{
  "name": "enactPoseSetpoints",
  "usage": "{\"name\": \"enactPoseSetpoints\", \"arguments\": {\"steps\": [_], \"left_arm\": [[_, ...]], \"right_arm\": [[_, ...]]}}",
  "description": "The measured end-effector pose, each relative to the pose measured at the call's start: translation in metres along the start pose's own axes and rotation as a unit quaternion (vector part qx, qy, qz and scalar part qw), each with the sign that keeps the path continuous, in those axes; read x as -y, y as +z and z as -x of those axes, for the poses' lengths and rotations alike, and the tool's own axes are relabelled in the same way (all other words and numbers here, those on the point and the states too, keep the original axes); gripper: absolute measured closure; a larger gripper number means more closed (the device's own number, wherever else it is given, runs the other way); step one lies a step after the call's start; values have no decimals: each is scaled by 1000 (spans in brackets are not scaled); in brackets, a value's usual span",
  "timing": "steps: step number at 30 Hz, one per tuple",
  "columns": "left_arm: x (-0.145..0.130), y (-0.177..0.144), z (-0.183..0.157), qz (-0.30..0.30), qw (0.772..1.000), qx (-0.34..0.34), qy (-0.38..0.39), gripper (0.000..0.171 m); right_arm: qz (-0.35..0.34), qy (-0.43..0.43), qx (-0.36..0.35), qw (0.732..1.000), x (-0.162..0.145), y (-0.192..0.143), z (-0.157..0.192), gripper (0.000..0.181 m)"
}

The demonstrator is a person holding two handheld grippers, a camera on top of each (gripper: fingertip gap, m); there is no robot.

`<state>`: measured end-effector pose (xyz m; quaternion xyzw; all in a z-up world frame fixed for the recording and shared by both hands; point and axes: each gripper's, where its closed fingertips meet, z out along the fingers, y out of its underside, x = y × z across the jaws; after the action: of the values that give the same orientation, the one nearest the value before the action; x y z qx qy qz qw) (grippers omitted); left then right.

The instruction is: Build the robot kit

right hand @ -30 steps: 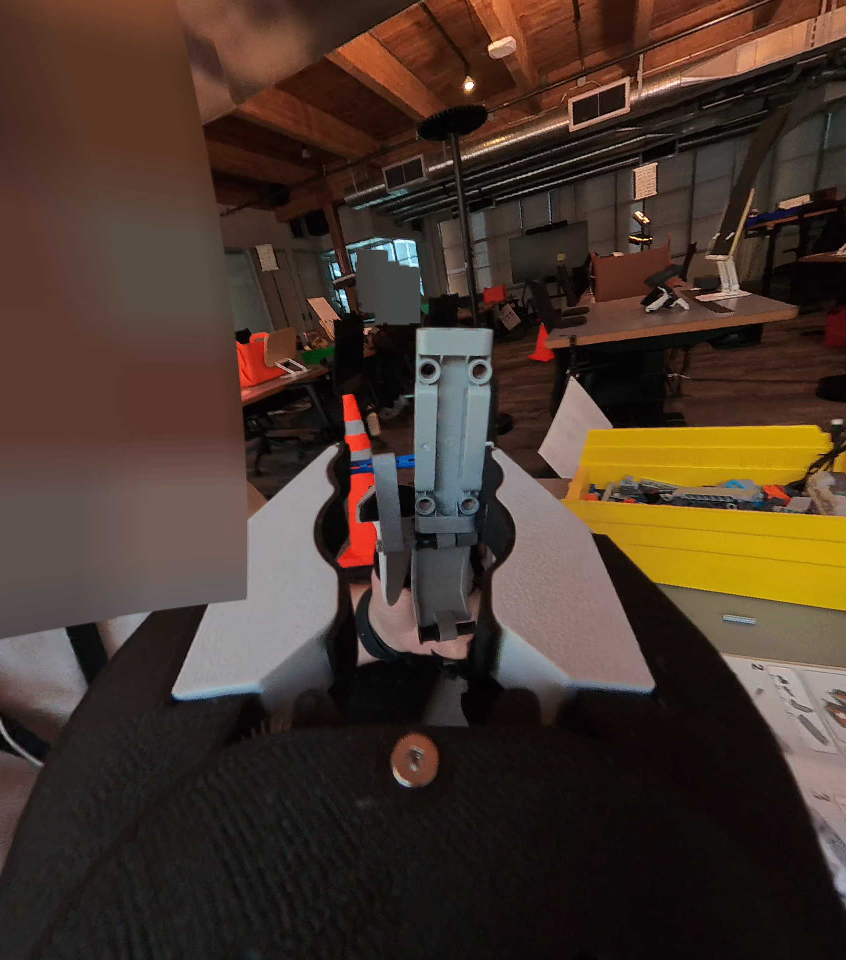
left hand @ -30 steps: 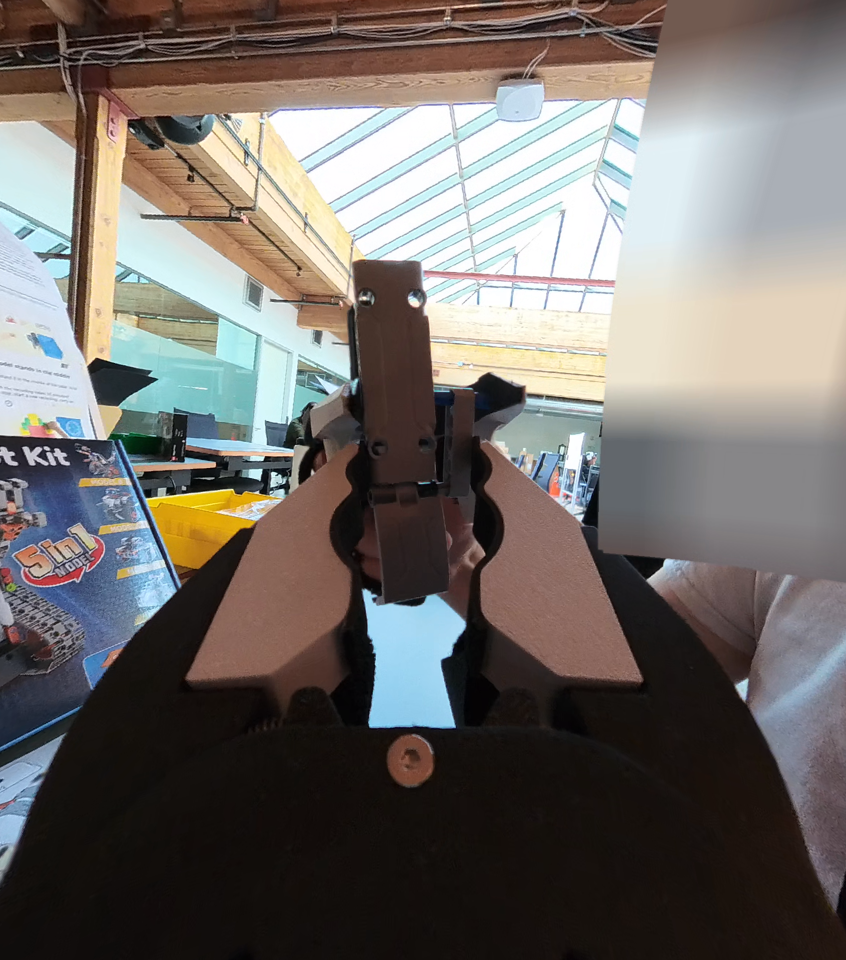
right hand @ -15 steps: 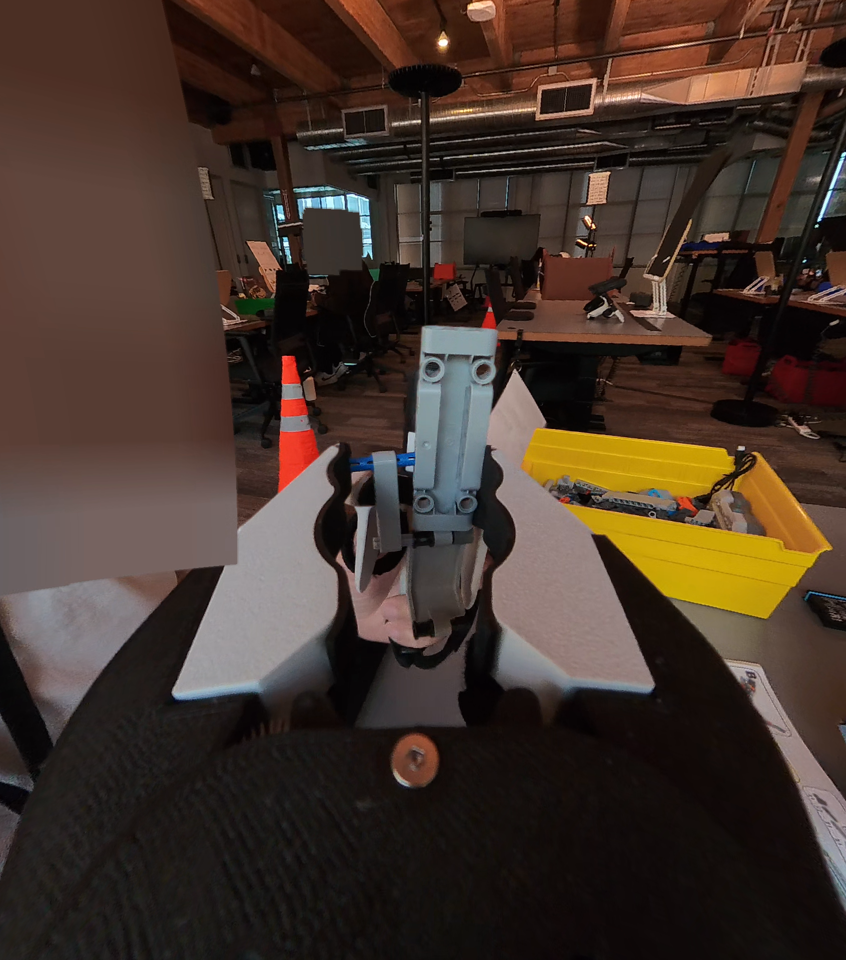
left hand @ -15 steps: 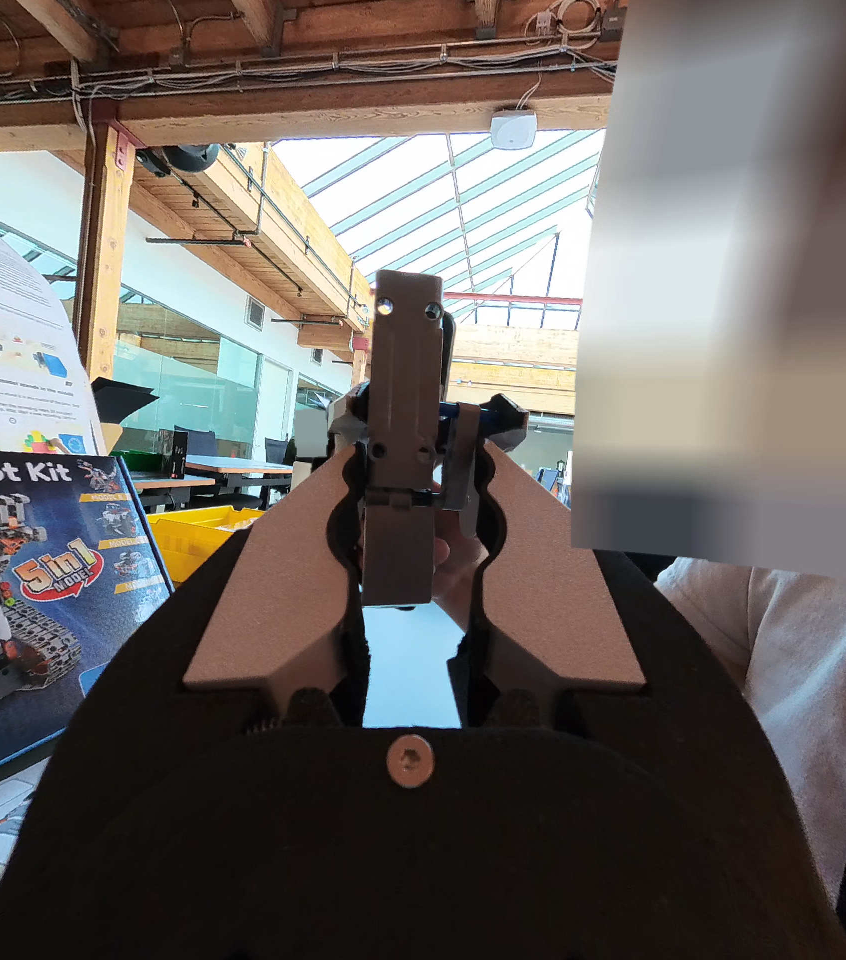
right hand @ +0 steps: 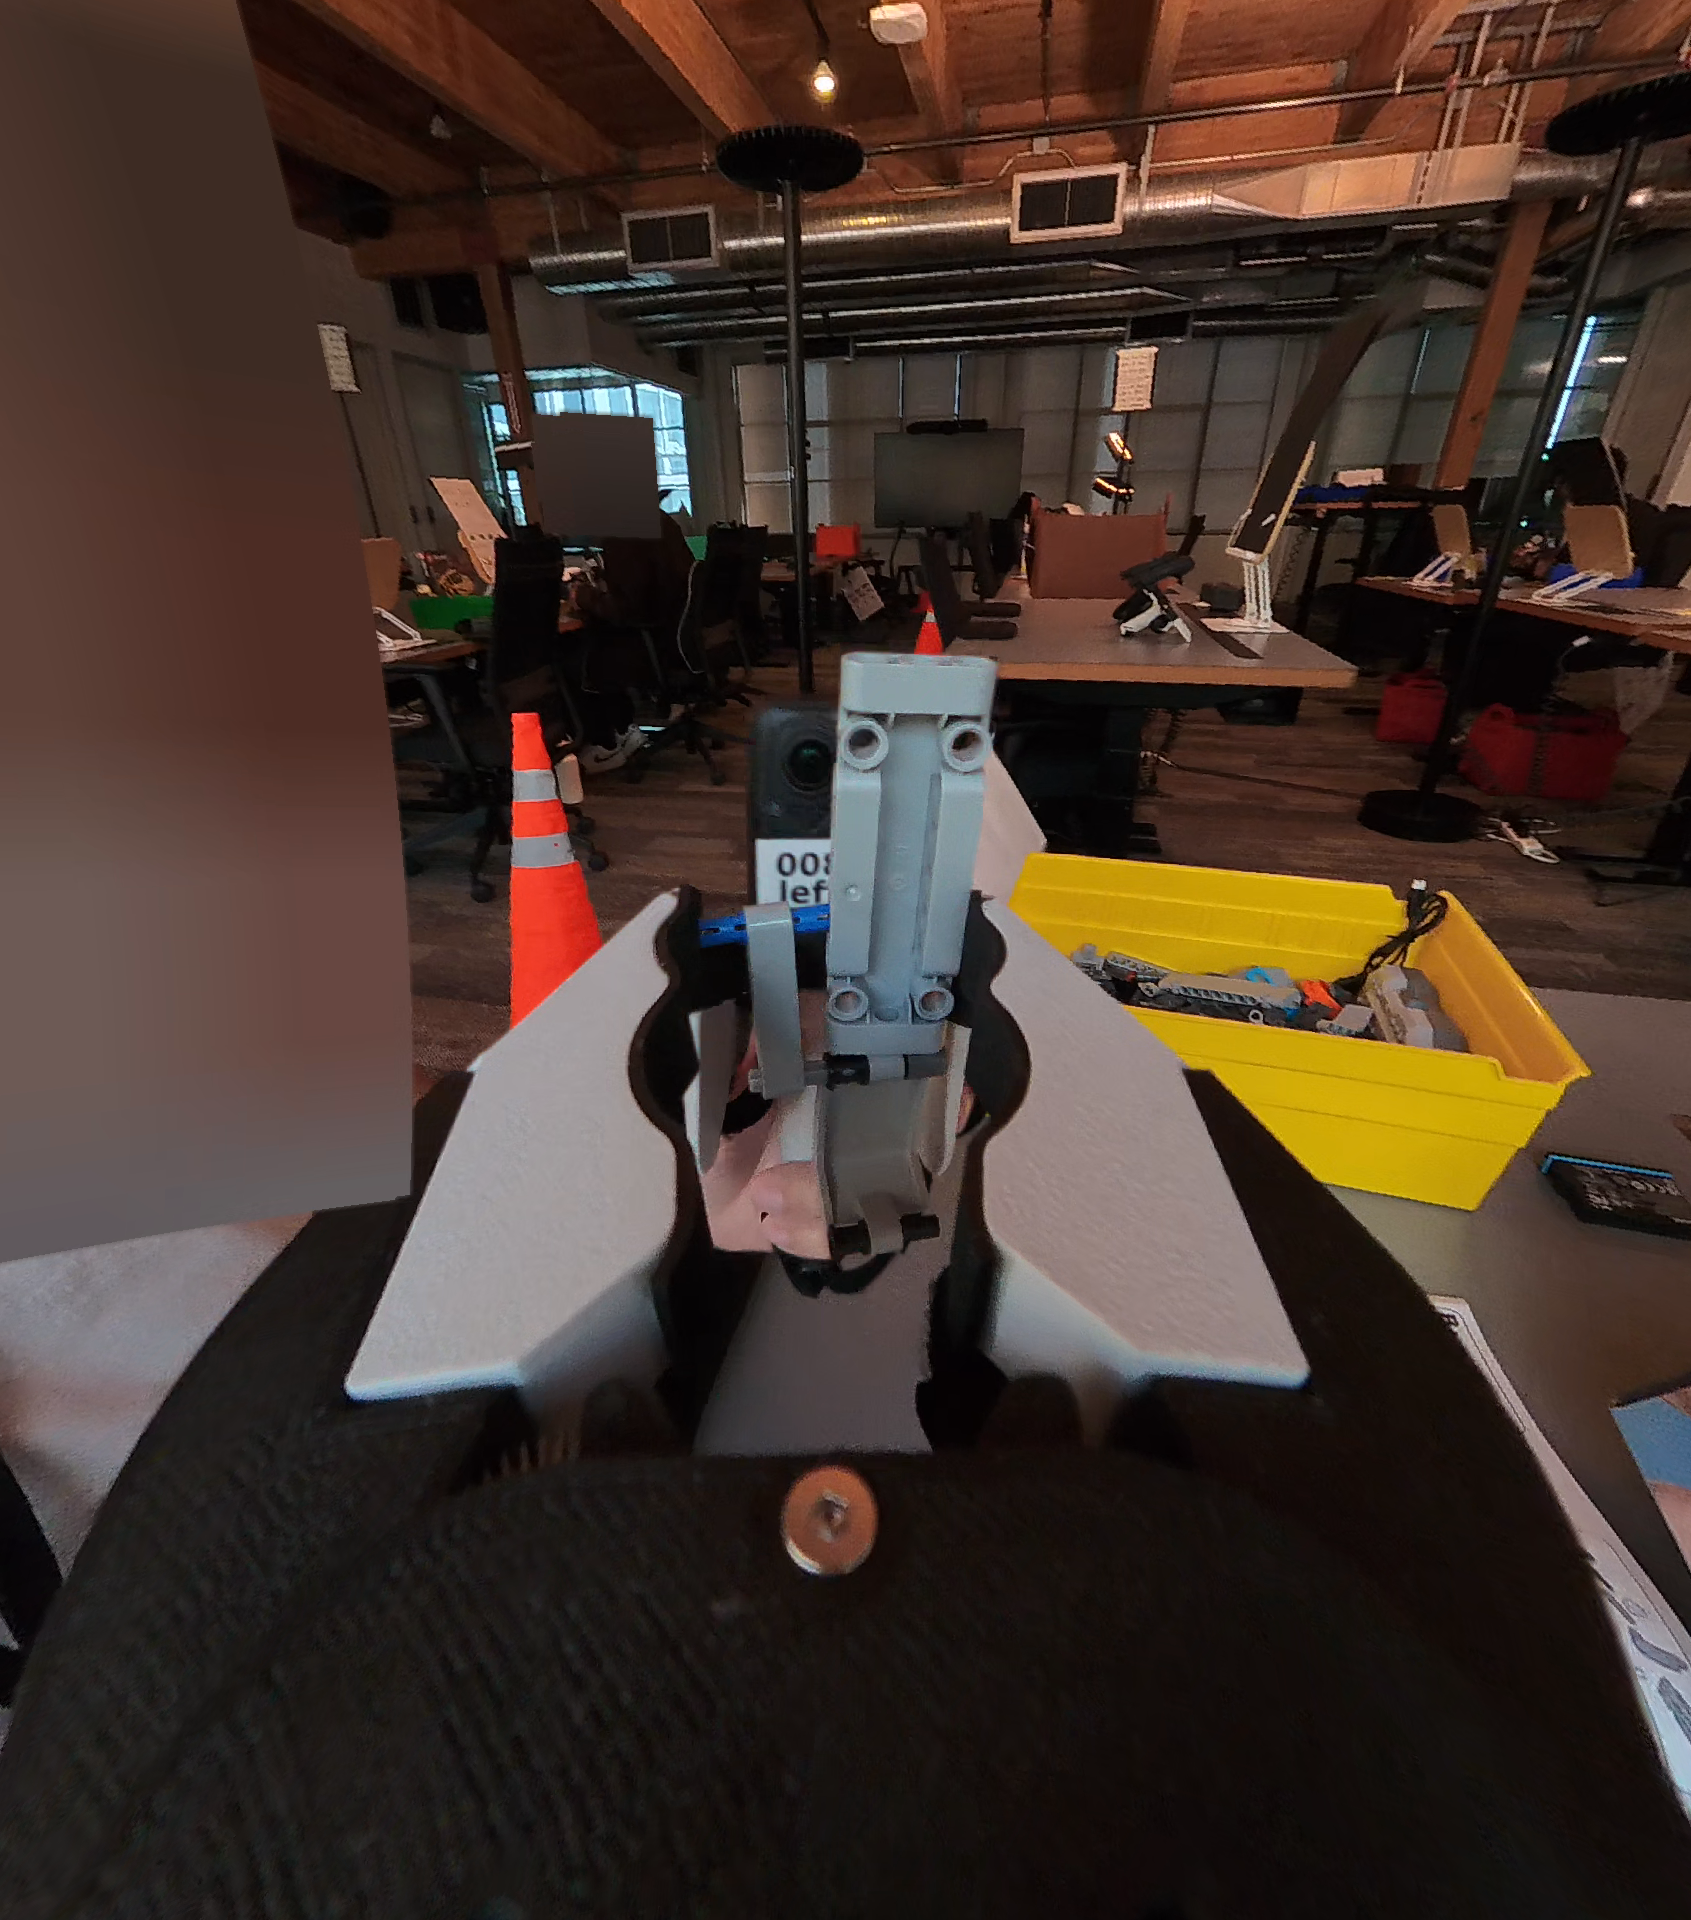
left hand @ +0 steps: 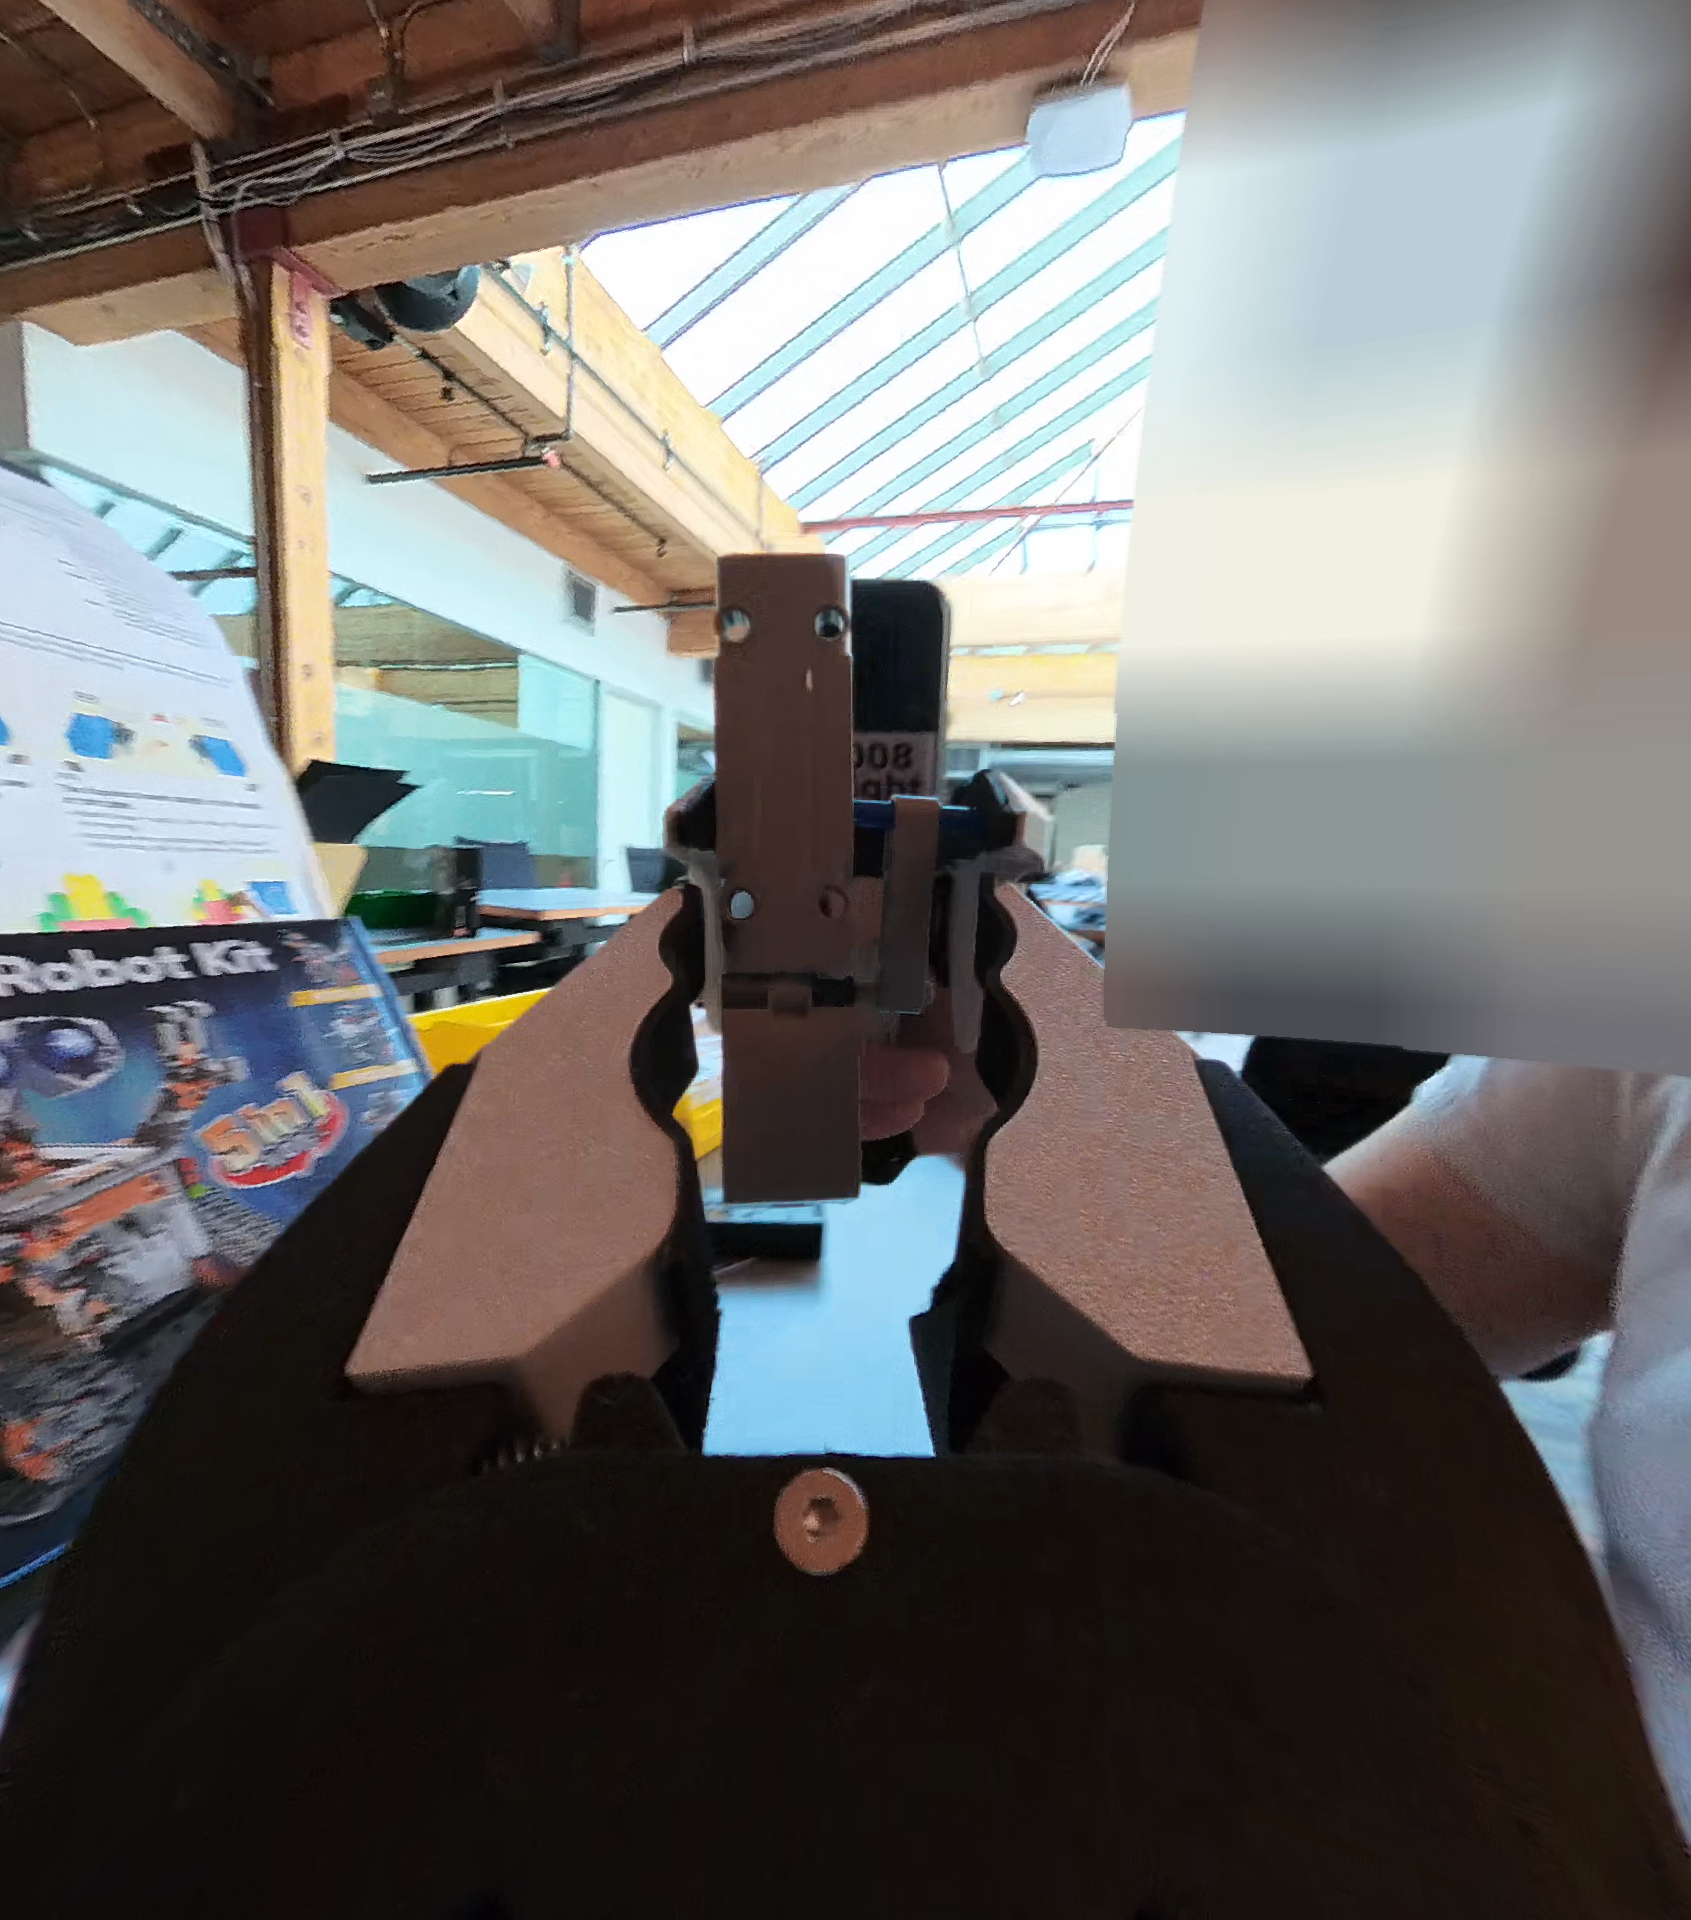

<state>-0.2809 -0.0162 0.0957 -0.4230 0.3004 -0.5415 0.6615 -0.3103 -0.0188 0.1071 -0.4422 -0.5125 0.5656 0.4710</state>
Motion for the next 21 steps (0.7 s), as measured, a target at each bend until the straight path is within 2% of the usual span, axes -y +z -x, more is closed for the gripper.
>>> {"name": "enactPoseSetpoints", "arguments": {"steps": [4, 10, 12, 14, 16, 18, 20, 21], "left_arm": [[-5, 0, 9, 23, 996, 62, 68, 133], [-8, 0, 9, 25, 999, 40, 17, 133], [-6, 1, 4, 19, 1000, 18, -2, 133], [-7, 2, -4, 20, 999, -17, -35, 134], [-12, 5, -12, 29, 995, -58, -82, 134], [-16, 7, -22, 36, 985, -104, -132, 134], [-20, 9, -32, 48, 972, -146, -176, 133], [-23, 9, -37, 56, 966, -165, -191, 134]], "right_arm": [[10, 0, -12, 1000, -4, 2, -4, 133], [9, 20, 0, 1000, -7, -1, -6, 133], [-4, 33, 28, 999, -5, -5, -2, 131], [-11, 50, 67, 996, -5, -12, 3, 119], [-18, 64, 113, 991, -8, -22, 9, 120], [-31, 69, 132, 988, -10, -29, 8, 125], [-38, 58, 149, 986, -13, -34, 9, 142], [-41, 56, 156, 985, -14, -35, 10, 144]]}}
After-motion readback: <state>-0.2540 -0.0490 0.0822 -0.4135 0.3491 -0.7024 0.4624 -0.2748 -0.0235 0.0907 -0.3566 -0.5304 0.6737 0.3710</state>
